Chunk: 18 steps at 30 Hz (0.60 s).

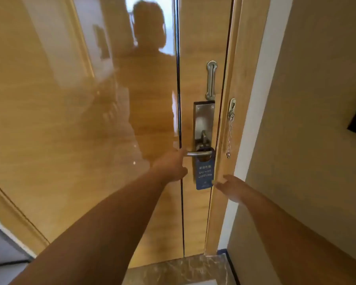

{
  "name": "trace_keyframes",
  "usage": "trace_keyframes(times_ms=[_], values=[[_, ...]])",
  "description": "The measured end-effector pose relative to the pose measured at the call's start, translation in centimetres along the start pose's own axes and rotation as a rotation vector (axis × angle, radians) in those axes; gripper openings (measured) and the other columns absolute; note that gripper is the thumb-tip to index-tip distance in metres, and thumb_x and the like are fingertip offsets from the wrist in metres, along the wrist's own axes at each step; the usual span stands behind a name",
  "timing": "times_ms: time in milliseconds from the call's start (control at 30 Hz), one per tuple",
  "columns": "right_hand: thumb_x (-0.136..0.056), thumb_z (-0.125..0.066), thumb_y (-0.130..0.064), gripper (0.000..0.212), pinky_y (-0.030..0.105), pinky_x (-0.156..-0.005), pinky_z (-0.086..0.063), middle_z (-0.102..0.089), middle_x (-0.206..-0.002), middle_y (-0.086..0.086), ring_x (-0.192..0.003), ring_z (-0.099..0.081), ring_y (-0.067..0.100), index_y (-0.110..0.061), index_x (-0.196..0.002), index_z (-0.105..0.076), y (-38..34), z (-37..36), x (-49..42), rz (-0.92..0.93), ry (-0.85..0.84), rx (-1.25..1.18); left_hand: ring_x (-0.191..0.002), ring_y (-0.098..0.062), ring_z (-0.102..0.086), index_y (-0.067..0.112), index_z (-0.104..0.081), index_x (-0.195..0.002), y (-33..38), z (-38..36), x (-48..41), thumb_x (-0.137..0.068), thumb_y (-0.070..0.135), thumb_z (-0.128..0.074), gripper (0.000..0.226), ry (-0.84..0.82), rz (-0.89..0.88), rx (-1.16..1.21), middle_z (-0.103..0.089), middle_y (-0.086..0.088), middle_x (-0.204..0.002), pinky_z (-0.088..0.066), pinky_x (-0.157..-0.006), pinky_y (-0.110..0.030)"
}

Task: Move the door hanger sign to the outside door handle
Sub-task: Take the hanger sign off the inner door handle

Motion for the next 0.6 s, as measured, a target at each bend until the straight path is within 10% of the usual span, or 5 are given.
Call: trace_keyframes(times_ms=[100, 367, 600], values=[[-0.087, -0.058, -0.039, 0.059, 0.03, -0.083, -0.039, -0.053, -0.133, 0.014, -0.097, -0.05, 0.02, -0.008, -0.133, -0.04, -0.8, 0.7, -6.4, 0.012, 0.025, -0.11, -0.101, -0.031, -0.054, 0.022, -0.038, -0.127, -0.6, -1.6, -5.9, -0.07, 0.024, -0.065, 0.064, -0.054, -0.06, -0.093, -0.051, -0.009, -0.123, -0.052, -0.083, -0.047], [-0.078, -0.071, -0.014, 0.061, 0.036, -0.086, -0.046, -0.055, -0.13, 0.013, -0.113, -0.055, 0.031, -0.013, -0.131, -0.041, 0.6, -0.1, -15.9, -0.044, 0.111, -0.314, -0.115, -0.034, -0.049, 0.019, -0.039, -0.13, -1.3, -6.4, -12.6, -0.076, 0.028, -0.064, 0.06, -0.173, -0.132, -0.127, -0.05, -0.013, -0.131, -0.041, -0.095, -0.058], [-0.082, -0.068, -0.017, 0.015, 0.027, -0.065, -0.046, -0.07, -0.091, 0.012, -0.071, -0.062, 0.018, -0.009, -0.093, -0.062, 1.5, 0.4, -15.9, 0.103, 0.21, -0.374, -0.118, -0.02, -0.047, 0.026, -0.038, -0.134, -0.6, -4.2, -12.1, -0.074, 0.031, -0.073, 0.071, -0.282, -0.349, 0.052, -0.049, -0.004, -0.137, -0.036, -0.086, -0.029]])
Point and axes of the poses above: each hand's wrist, its own x-axis away from the middle knuckle, its own z-axis out of the back of the hand, y = z × x, the point moved 9 cm from there along -x, towards the middle knuckle
